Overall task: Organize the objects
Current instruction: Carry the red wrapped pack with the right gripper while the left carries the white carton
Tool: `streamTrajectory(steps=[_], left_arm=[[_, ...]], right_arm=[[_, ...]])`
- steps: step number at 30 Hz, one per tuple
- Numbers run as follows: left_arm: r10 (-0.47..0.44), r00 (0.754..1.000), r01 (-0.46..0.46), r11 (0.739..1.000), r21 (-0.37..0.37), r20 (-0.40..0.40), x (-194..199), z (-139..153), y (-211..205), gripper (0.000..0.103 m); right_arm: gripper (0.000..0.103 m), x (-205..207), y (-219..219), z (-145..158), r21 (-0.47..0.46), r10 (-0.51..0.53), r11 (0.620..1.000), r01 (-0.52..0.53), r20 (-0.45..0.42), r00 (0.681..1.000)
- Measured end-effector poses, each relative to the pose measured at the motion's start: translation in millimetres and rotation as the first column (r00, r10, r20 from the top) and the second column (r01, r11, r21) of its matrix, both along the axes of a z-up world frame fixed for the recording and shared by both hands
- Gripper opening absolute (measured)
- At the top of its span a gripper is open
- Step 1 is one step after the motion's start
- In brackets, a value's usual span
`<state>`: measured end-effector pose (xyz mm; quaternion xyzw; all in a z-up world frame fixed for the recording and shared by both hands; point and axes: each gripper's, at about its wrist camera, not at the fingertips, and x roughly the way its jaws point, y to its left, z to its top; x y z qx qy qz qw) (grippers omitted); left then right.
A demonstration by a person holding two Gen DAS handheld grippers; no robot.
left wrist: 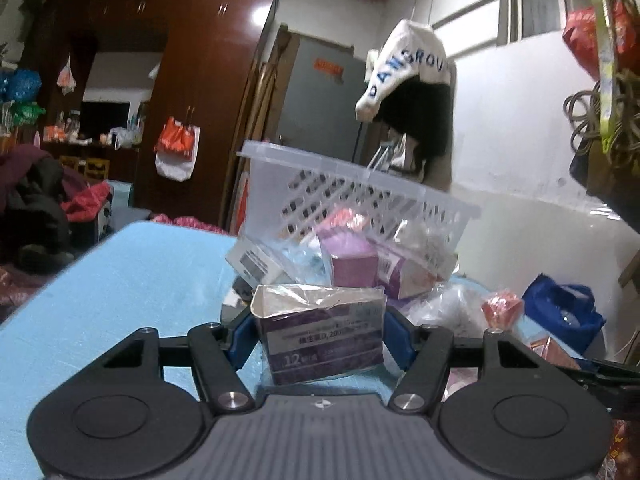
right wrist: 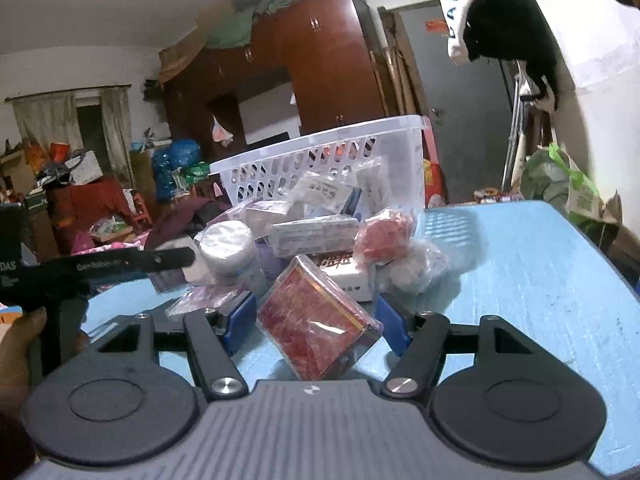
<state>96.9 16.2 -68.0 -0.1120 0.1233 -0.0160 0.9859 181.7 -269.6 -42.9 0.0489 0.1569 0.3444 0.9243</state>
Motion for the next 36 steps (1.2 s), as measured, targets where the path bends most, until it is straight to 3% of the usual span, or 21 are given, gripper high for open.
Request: streamTrajectory(steps=[6,10,19,23,26,28,32,33,34,35,36], left_arm=[[-0.010,1.000,0.009,1.000,0.011,0.030,1,-1,-7,0.068],[-0.016,0.998,0.016,1.000,-0.005,0.064,-5,6,-4,0.068],[-0.068,0.988,0.070,0.998,-0.004,0.135,2,50,-1,0.068],[-0.088,0.978,0.077,0.995,0.064,0.187,44,112,-5,0.068],[-0.060,0.985,0.043,0.994,0.105,0.160,91,146,-9,0.068],[-0.045,0.994,0.034,0.994,0.107,0.102,126,157,-9,0.068],[-0.032,0.999,0.029,0.993,0.116,0.023,164,146,-12,0.068],[-0.029,1.000,0.027,0.992,0.120,0.007,169,143,-12,0.074],[-0.022,1.000,0.023,0.991,0.133,-0.014,174,139,-13,0.081],[-0.001,1.000,0.005,0.989,0.150,-0.028,177,135,-15,0.094],[0.024,0.999,-0.020,0.986,0.165,-0.023,175,133,-15,0.098]], right_arm=[[0.068,-1,2,1,-0.012,-0.005,1.000,0.005,0.040,0.999],[0.068,-1,-10,9,0.032,-0.019,0.999,0.017,0.056,0.998],[0.068,21,-1,59,0.036,-0.008,0.999,0.002,0.158,0.987],[0.068,53,27,113,0.028,0.009,0.999,-0.017,0.265,0.964],[0.068,92,63,147,-0.069,-0.002,0.997,0.027,0.331,0.944],[0.068,122,81,151,-0.118,0.002,0.992,0.035,0.301,0.954],[0.069,158,99,135,-0.190,0.016,0.981,0.031,0.239,0.971],[0.071,162,103,130,-0.195,0.014,0.980,0.035,0.242,0.970],[0.086,162,103,127,-0.199,0.015,0.979,0.034,0.237,0.971],[0.095,163,104,125,-0.207,0.019,0.978,0.028,0.226,0.974],[0.103,159,102,124,-0.202,0.011,0.979,0.036,0.228,0.974]])
